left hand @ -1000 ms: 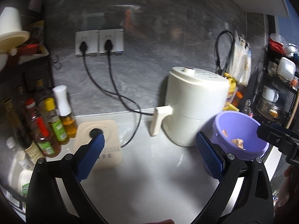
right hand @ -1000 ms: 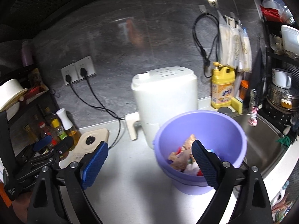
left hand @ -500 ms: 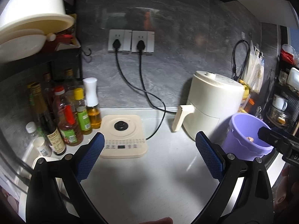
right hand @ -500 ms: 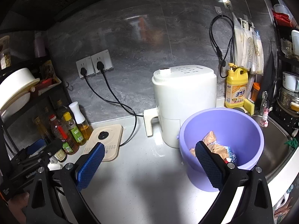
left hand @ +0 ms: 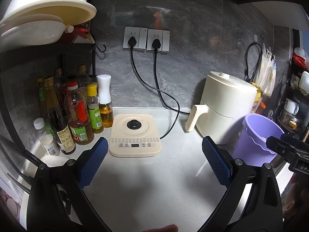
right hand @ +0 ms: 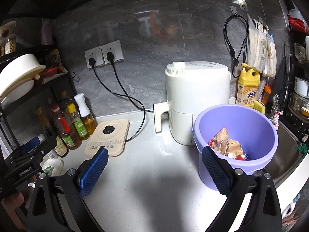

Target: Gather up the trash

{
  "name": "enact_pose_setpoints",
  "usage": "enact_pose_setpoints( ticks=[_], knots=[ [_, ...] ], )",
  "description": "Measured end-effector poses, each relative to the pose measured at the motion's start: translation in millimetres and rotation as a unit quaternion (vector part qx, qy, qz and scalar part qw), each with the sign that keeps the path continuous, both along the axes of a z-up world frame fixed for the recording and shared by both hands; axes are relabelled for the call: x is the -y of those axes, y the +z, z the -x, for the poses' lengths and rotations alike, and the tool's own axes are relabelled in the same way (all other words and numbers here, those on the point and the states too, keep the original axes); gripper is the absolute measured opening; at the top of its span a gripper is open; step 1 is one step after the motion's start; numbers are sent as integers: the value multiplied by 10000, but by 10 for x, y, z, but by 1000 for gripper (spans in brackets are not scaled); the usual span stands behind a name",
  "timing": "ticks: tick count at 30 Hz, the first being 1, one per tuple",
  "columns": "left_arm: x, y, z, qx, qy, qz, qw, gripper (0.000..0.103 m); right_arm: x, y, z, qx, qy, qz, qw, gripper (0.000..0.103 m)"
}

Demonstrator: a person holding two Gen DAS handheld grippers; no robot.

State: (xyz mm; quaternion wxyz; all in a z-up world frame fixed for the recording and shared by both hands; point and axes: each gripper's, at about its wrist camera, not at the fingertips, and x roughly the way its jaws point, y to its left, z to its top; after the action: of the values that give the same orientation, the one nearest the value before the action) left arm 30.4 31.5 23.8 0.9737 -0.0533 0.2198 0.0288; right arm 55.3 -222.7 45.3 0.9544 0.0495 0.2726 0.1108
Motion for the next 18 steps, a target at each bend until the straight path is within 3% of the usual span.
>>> enact_pose_setpoints(
  ticks=[18],
  knots=[
    [210,108,-43,25,-73,-139,9999,97,210,18,7,30,-177,-85,9998,95]
  ],
)
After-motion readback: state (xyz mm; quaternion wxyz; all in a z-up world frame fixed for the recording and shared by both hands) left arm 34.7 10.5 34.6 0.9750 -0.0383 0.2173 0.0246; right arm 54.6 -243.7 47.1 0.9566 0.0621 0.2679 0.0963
